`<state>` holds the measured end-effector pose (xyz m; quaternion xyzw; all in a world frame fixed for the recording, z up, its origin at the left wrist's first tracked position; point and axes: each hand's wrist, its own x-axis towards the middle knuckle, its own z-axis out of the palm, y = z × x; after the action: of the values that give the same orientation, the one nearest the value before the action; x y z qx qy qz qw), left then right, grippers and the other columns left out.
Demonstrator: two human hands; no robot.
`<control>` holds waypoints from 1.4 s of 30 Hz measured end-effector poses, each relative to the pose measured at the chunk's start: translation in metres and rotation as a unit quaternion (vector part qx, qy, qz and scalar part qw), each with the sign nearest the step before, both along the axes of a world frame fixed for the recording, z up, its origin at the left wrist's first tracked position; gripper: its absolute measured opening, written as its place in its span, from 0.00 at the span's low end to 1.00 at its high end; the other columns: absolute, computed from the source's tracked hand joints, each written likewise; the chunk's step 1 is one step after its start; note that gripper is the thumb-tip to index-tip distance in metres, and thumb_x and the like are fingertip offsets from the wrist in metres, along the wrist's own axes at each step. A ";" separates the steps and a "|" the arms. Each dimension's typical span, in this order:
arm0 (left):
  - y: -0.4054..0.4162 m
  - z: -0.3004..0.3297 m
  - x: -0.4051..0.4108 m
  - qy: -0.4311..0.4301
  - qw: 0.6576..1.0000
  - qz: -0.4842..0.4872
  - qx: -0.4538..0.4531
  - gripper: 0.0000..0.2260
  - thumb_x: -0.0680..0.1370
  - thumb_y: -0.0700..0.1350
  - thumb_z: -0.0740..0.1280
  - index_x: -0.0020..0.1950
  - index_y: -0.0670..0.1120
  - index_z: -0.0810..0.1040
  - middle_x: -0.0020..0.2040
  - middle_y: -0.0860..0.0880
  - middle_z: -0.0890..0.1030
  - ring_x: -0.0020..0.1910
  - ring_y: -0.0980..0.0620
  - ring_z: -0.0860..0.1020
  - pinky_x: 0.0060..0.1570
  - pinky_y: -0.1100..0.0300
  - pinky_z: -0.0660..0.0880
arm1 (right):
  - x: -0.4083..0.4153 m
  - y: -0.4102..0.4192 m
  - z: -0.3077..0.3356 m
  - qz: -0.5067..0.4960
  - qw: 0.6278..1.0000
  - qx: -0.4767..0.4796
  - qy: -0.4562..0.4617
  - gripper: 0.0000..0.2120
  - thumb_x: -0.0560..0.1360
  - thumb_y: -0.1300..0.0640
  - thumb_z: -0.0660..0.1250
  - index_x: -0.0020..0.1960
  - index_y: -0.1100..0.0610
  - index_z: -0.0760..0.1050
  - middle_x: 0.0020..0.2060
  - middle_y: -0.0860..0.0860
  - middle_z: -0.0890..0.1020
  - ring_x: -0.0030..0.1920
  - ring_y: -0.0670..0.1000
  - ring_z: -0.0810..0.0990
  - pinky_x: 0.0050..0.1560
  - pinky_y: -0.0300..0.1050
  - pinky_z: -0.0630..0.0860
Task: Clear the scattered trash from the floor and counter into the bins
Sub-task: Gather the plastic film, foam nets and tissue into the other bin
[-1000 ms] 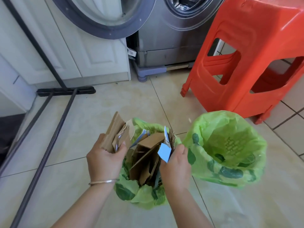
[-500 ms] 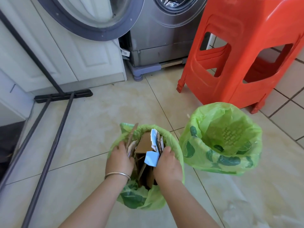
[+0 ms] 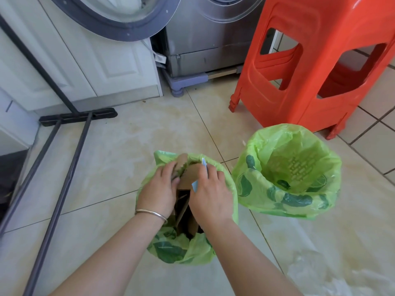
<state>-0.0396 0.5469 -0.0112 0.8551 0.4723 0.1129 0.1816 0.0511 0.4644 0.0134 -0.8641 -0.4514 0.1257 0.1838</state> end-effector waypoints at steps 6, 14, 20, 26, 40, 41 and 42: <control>0.000 -0.017 0.001 0.195 0.977 0.016 -0.078 0.14 0.82 0.45 0.51 0.60 0.39 0.69 0.55 0.37 0.79 0.53 0.40 0.78 0.41 0.55 0.68 | -0.014 -0.003 -0.025 -0.004 0.997 -0.069 0.027 0.21 0.77 0.57 0.57 0.68 0.59 0.57 0.63 0.55 0.65 0.57 0.55 0.71 0.44 0.42 0.71; 0.010 0.012 0.006 0.189 0.964 0.029 -0.187 0.18 0.75 0.44 0.60 0.65 0.44 0.69 0.61 0.41 0.76 0.58 0.41 0.75 0.55 0.54 0.74 | -0.018 -0.001 -0.027 -0.008 0.991 -0.061 0.117 0.42 0.76 0.48 0.61 0.76 0.53 0.34 0.76 0.55 0.45 0.71 0.60 0.60 0.65 0.48 0.70; -0.046 0.096 0.064 -0.113 0.990 -0.081 0.016 0.25 0.72 0.38 0.64 0.69 0.49 0.68 0.67 0.49 0.70 0.67 0.51 0.69 0.64 0.60 0.65 | -0.008 -0.031 -0.003 -0.055 0.993 0.102 0.010 0.45 0.63 0.39 0.67 0.73 0.57 0.56 0.71 0.59 0.66 0.73 0.63 0.61 0.70 0.59 0.63; -0.144 0.098 0.157 -0.271 0.908 -0.312 -0.069 0.17 0.70 0.37 0.62 0.58 0.47 0.75 0.52 0.53 0.78 0.44 0.62 0.79 0.48 0.66 0.76 | 0.057 -0.157 -0.020 -0.137 0.973 0.181 -0.048 0.19 0.66 0.52 0.62 0.56 0.56 0.69 0.51 0.54 0.78 0.54 0.54 0.71 0.52 0.48 0.74; -0.300 -0.086 0.149 0.196 0.884 -0.345 -0.247 0.23 0.74 0.50 0.67 0.69 0.51 0.68 0.68 0.44 0.66 0.65 0.46 0.72 0.65 0.55 0.68 | 0.093 -0.494 -0.099 -0.548 0.824 -0.084 0.120 0.14 0.75 0.62 0.60 0.60 0.57 0.74 0.58 0.55 0.76 0.61 0.56 0.73 0.59 0.48 0.69; -0.306 -0.097 0.147 0.203 0.889 -0.335 -0.238 0.24 0.74 0.52 0.67 0.69 0.52 0.67 0.69 0.44 0.65 0.66 0.45 0.70 0.66 0.55 0.67 | 0.087 -0.506 -0.106 -0.543 0.823 -0.104 0.135 0.15 0.75 0.61 0.60 0.61 0.56 0.73 0.58 0.54 0.76 0.61 0.56 0.73 0.59 0.48 0.69; -0.313 -0.105 0.146 0.208 0.894 -0.330 -0.220 0.26 0.73 0.54 0.67 0.70 0.53 0.66 0.70 0.45 0.63 0.68 0.44 0.67 0.66 0.54 0.66 | 0.081 -0.517 -0.114 -0.537 0.822 -0.123 0.147 0.15 0.75 0.61 0.60 0.62 0.56 0.73 0.58 0.54 0.76 0.61 0.56 0.72 0.59 0.48 0.69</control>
<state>0.1067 0.2339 -0.1166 0.9038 0.2031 -0.2411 0.2895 0.1322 -0.0530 -0.1005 -0.9566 0.1349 0.1867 0.1786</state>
